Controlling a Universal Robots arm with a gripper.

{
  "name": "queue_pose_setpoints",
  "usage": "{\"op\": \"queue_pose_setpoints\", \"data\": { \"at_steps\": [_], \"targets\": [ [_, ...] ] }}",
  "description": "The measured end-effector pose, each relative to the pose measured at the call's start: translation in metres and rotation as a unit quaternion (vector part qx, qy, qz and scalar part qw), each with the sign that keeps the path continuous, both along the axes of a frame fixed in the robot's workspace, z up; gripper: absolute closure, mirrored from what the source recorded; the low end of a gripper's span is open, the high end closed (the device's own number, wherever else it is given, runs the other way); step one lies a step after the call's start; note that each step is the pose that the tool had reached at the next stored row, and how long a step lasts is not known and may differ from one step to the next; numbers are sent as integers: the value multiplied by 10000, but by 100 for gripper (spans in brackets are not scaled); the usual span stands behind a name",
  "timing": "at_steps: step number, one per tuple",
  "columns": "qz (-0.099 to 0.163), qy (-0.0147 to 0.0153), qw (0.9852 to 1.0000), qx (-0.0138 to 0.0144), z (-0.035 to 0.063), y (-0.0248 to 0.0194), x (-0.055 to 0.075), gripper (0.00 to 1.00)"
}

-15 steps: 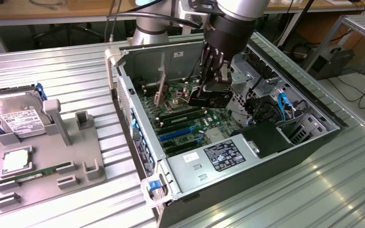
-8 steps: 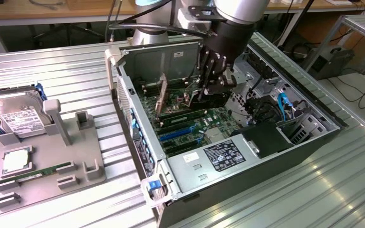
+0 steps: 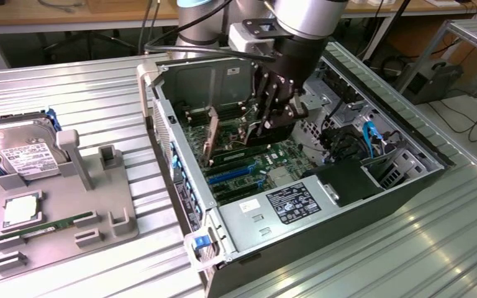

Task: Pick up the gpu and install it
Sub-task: 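Insert the gpu into the slot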

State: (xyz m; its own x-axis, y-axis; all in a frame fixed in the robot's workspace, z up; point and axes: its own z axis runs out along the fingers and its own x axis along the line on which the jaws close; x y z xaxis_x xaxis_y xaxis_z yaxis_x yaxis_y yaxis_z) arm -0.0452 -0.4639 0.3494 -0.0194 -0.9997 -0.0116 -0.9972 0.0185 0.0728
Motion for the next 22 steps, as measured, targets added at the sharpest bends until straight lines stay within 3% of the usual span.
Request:
{"op": "queue_pose_setpoints", "data": {
  "at_steps": [2, 5, 22],
  "targets": [
    [0, -31, 10000, -1, -39, 42, -93, 74],
    [3, -59, 10000, 0, -96, 59, -195, 74],
    [95, -89, 9999, 0, -389, 51, -238, 74]
  ]
}}
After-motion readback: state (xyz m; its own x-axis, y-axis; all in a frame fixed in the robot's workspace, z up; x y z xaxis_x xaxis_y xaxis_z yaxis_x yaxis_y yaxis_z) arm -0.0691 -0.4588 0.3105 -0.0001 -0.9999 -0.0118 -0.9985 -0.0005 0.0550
